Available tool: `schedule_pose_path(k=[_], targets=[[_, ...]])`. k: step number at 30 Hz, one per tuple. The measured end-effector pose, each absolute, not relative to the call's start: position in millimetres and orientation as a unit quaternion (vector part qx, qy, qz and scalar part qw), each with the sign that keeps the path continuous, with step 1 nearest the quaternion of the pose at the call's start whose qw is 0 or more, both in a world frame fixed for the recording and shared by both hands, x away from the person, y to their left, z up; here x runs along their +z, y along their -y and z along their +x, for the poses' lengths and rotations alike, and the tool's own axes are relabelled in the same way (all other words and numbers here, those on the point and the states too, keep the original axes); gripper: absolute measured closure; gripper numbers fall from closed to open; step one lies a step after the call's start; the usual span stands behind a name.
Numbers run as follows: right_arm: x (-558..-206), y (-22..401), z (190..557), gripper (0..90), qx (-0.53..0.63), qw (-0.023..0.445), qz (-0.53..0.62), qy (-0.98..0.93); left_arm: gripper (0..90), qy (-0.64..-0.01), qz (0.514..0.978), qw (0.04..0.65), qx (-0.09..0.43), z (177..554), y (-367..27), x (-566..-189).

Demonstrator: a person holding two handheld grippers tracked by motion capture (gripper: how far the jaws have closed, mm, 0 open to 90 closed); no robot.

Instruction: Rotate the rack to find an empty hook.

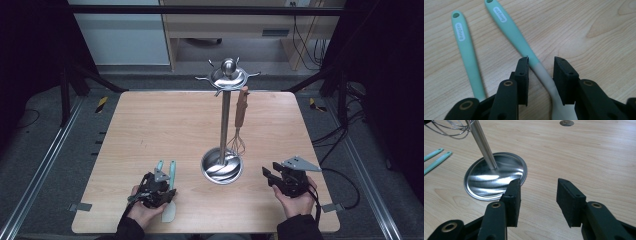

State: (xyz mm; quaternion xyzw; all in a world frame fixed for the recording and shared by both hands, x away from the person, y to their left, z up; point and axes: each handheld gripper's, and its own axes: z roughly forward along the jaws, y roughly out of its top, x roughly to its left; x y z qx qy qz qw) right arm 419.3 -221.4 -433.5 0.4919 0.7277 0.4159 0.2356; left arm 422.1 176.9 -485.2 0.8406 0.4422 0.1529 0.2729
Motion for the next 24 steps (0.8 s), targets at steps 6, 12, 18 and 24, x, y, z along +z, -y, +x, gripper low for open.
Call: schedule_pose_path(k=[6,12,18,24], targets=[[-434,221,419,54.9,0.415,0.236,0.491,-0.729,73.4,-0.445,0.843,0.265,0.148,425,-176,-483],[-433,222,419,54.9,0.417,0.235,0.493,-0.726,76.5,-0.431,0.851,0.265,0.14,427,-181,-480],[-433,223,419,54.8,0.417,0.236,0.492,-0.727,73.6,-0.436,0.849,0.267,0.134,424,-189,-482],[-434,222,419,54.5,0.416,0.233,0.494,-0.727,74.3,-0.45,0.844,0.255,0.144,426,-184,-482]])
